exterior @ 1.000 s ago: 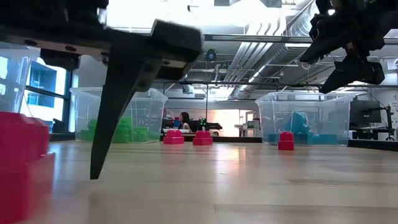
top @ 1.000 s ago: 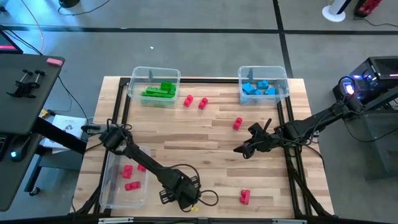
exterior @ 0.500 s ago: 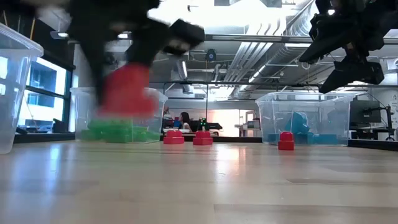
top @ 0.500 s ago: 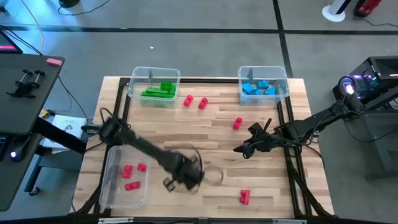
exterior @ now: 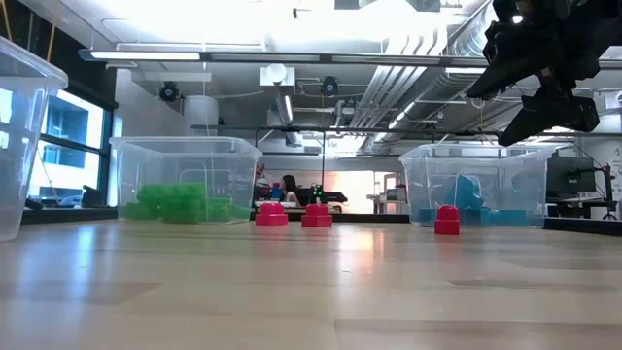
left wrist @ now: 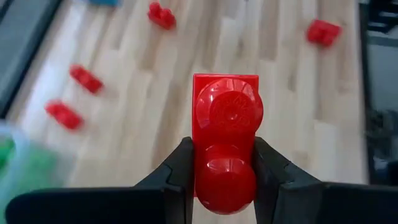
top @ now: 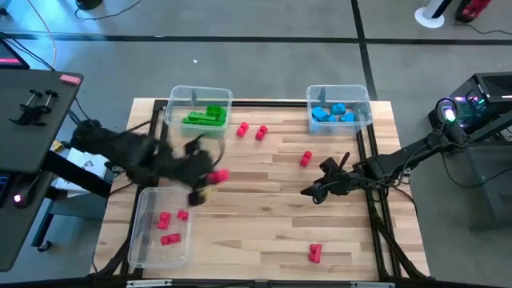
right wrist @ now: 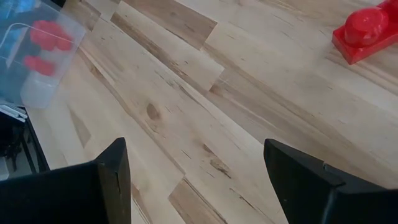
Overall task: Sort blocks
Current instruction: Put the red game piece into the bottom left transparent bin
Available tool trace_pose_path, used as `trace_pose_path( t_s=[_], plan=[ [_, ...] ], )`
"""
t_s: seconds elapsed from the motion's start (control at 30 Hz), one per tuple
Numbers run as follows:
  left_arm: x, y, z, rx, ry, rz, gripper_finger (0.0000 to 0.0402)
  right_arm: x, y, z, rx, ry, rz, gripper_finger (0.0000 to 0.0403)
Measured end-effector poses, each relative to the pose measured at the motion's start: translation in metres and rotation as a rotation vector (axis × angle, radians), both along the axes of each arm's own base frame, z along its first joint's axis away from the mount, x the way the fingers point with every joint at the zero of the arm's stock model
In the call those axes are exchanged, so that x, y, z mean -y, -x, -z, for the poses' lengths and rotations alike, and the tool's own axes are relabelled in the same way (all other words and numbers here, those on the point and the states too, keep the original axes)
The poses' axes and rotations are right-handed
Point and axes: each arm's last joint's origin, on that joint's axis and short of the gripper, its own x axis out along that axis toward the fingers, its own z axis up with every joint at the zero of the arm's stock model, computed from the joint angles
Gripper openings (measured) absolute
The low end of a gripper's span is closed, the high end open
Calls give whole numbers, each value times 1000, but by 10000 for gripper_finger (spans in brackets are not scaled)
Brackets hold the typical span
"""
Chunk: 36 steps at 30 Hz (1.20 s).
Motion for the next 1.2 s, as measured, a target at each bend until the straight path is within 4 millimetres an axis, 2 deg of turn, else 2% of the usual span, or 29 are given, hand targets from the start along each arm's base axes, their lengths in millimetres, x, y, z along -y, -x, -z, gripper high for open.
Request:
trace_pose_path(
  t_s=[0.1, 0.3, 0.4, 0.53, 0.67, 0.97, 1.07, 1.2],
  plan=[
    [25, 31, 7, -68, 16, -14, 74, 0, 0, 0, 0, 0, 0, 245],
    [73, 76, 46, -219, 69, -71, 77, 0, 0, 0, -3, -7, -6, 245],
    [85, 94, 53, -249, 89, -110, 98, 0, 0, 0, -2, -10, -7, 245],
    [89, 109, 54, -280, 100, -175, 129, 0, 0, 0, -2, -12, -5, 245],
    [89, 115, 55, -334, 111, -206, 157, -1, -1, 0, 3, -25, -5, 245],
    [78, 112, 51, -398, 190, -256, 217, -6, -4, -4, 22, -155, -81, 245],
    [70, 105, 44, -301, 244, -254, 233, -11, -10, -11, 95, -281, -100, 245],
    [62, 86, 28, -19, 245, -170, 242, -28, -17, -32, 274, -471, -260, 245]
  ],
)
